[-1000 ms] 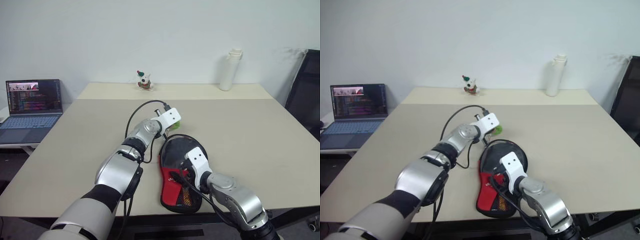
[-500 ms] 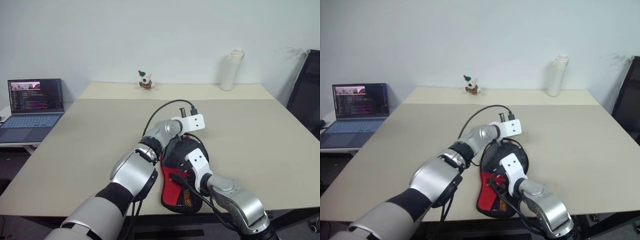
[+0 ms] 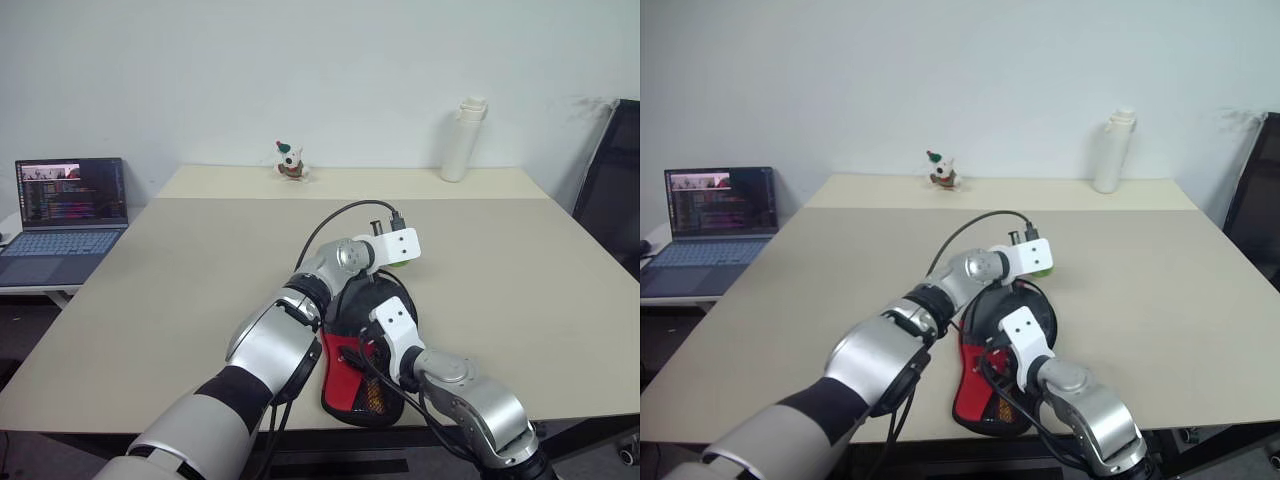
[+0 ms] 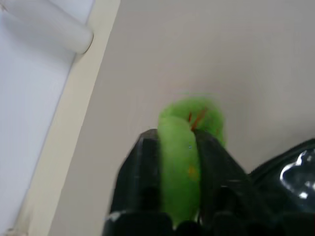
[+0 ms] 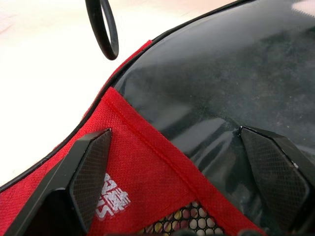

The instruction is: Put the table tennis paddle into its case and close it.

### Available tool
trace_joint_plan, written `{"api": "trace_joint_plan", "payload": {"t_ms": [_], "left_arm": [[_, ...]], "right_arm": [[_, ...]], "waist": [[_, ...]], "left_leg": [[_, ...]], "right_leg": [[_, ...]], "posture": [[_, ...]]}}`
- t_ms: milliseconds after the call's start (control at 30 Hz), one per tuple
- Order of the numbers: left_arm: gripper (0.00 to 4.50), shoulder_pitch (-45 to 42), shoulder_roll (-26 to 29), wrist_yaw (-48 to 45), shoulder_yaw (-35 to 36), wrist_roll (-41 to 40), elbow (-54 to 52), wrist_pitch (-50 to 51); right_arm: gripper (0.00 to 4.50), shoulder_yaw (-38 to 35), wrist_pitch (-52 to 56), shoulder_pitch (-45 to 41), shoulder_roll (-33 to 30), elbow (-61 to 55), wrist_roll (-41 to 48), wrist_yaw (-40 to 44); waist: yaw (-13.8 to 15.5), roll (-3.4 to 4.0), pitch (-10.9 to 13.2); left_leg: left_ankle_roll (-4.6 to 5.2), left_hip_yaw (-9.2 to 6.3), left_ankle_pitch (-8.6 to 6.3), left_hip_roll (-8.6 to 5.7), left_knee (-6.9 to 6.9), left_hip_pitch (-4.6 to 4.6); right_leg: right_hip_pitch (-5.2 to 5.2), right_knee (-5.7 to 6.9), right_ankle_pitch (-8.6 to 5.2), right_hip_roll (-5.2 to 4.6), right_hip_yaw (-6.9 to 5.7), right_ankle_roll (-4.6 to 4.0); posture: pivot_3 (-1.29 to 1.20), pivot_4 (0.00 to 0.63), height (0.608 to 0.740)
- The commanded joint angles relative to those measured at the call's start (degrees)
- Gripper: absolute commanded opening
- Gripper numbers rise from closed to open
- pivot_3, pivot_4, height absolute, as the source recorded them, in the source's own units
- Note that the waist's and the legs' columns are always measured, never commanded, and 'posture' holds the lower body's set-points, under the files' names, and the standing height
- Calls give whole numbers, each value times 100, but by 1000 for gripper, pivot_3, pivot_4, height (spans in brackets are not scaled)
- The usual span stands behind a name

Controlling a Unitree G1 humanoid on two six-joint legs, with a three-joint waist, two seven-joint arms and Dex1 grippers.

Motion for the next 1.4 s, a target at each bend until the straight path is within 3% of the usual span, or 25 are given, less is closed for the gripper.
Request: {"api": "trace_joint_plan", "payload": {"t_ms": [33, 233, 400, 600, 733, 1000, 1100, 1233, 1400], "left_arm": [[2339, -125, -55, -119, 229, -263, -231, -74], [4483, -29, -115, -440, 589, -661, -276, -64], [4483, 56, -12, -993, 875, -1024, -370, -236], [4483, 393, 391, -1492, 1077, -1333, -524, -435], [4483, 633, 606, -1833, 1183, -1534, -640, -495], [4483, 1361, 1095, -2342, 1481, -2081, -1184, -473], [4483, 1749, 1230, -2508, 1590, -2365, -1698, -306], [4483, 2487, 1498, -2680, 1680, -2701, -2771, 117], [4483, 3179, 1752, -2725, 1674, -2974, -4002, 763]], "right_arm": [[4500, 115, 251, 59, -1, 330, 28, 94], [4500, -203, 636, -345, 22, -58, 266, 263], [4500, -570, 1120, -509, -219, -592, 568, 465], [4500, -1083, 1570, 273, -715, -1236, 775, 476], [4500, -1210, 1799, 401, -696, -1583, 955, 462], [4500, -3103, 2434, -1472, 485, -1085, 1921, 518], [4500, -3665, 2498, -2176, 85, -422, 2131, 712], [4500, -3804, 2122, -2700, -593, 506, 2137, 914], [4500, -3169, 1144, -2703, -875, 1121, 1766, 1007]], "waist": [[-5, 0, 0], [-30, 1, 0], [-20, 2, 1], [-17, 2, 1], [-22, 2, 1], [-42, 6, 3], [-14, 7, 3], [-3, 7, 3], [-10, 8, 3]], "left_leg": [[0, 1, 0, 0, 0, 1], [0, 2, 0, 2, 1, 5], [0, 2, 0, 3, 0, -4], [1, 0, 0, 3, -5, -6], [0, -2, 0, 4, -4, -3], [1, -2, 1, 12, 0, 9], [0, -5, 0, 8, 0, 3], [1, 0, 0, -10, -4, -7], [2, -11, -1, -5, -11, -9]], "right_leg": [[0, 2, 0, 0, 1, 0], [-2, 8, 0, 8, 3, 0], [-8, 6, 1, 6, 4, -1], [-8, 3, 1, 2, 3, -3], [-8, 8, 1, 3, 2, -3], [-10, 32, 3, 11, 7, -5], [-10, 29, 18, 4, 0, -30], [-12, 16, 19, -23, -2, -32], [-16, 18, 20, -23, 10, -33]], "posture": [[0, 150, 740], [0, 150, 740], [0, 150, 740], [0, 150, 740], [0, 150, 740], [0, 150, 740], [0, 150, 740], [0, 150, 740], [0, 150, 740]]}}
